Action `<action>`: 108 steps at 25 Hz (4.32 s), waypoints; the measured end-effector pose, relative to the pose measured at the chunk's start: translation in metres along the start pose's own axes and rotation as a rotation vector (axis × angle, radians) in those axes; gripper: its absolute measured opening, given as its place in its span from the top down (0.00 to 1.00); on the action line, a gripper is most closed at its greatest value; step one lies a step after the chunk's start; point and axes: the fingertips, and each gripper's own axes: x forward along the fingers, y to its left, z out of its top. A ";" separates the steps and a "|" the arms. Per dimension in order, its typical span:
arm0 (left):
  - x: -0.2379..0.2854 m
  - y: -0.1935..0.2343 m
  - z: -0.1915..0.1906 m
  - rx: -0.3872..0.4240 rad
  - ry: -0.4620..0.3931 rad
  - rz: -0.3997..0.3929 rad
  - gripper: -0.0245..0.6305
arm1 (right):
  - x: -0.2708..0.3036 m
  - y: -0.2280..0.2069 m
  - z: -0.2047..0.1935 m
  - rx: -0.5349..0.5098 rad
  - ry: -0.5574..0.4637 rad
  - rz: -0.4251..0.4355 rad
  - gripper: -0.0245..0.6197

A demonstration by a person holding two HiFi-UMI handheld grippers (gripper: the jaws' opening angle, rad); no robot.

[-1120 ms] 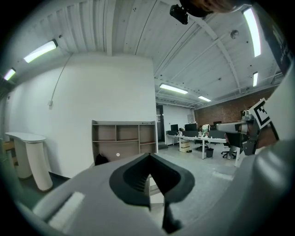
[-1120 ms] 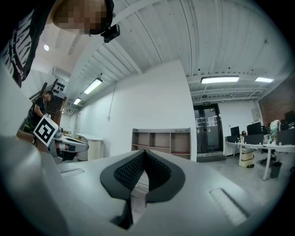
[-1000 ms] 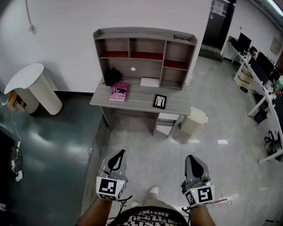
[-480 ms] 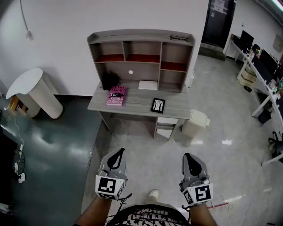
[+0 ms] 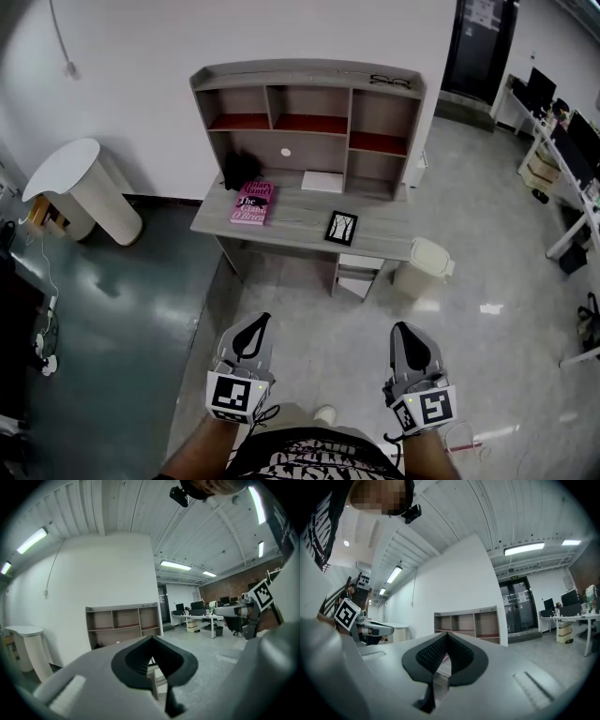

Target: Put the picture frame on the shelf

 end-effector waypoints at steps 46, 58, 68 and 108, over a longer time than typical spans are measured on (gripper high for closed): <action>0.109 0.088 -0.010 -0.055 -0.005 -0.049 0.96 | 0.134 0.001 -0.012 0.006 0.064 0.024 0.92; 0.162 0.122 -0.013 -0.073 -0.014 -0.073 0.96 | 0.188 -0.017 -0.004 -0.013 0.054 0.005 0.92; 0.205 0.152 0.018 -0.076 -0.059 -0.115 0.96 | 0.228 -0.029 0.014 -0.033 0.037 -0.059 0.92; 0.294 0.147 0.008 -0.085 0.008 -0.184 0.96 | 0.284 -0.103 0.004 -0.031 0.085 -0.116 0.92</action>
